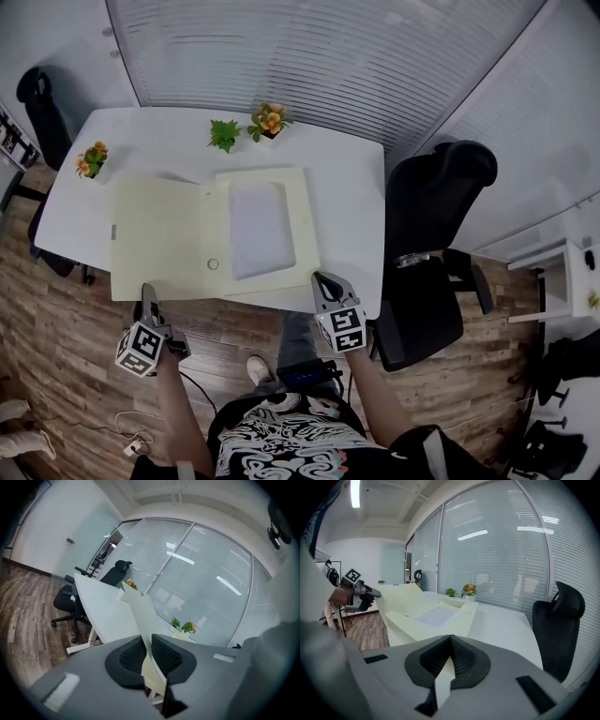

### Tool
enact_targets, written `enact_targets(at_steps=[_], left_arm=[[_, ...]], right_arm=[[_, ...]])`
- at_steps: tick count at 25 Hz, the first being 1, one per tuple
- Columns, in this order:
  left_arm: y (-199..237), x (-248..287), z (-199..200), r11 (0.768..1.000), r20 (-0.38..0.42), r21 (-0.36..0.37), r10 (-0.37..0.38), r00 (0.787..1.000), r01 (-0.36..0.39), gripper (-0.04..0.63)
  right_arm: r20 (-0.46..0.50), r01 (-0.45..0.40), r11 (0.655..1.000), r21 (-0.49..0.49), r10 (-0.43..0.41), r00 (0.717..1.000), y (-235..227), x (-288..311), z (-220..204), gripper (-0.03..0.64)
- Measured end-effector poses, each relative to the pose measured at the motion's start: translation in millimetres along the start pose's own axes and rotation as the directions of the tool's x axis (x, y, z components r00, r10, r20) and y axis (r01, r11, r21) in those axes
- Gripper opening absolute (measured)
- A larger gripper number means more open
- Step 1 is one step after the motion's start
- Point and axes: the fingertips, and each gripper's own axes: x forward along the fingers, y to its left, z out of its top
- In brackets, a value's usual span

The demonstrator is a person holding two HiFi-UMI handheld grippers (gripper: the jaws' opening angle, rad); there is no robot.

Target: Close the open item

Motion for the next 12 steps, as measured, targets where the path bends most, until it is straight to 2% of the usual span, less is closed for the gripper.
enact_targets(at_steps=[12], left_arm=[[-24.7,-5.0,6.8,0.998,0.017,0.017,-0.067,0.998,0.067,0.012]], right_arm=[[-0.004,-0.009,1.000,0.010,0.009,1.000,-1.1,2.0,-0.7,0.002]])
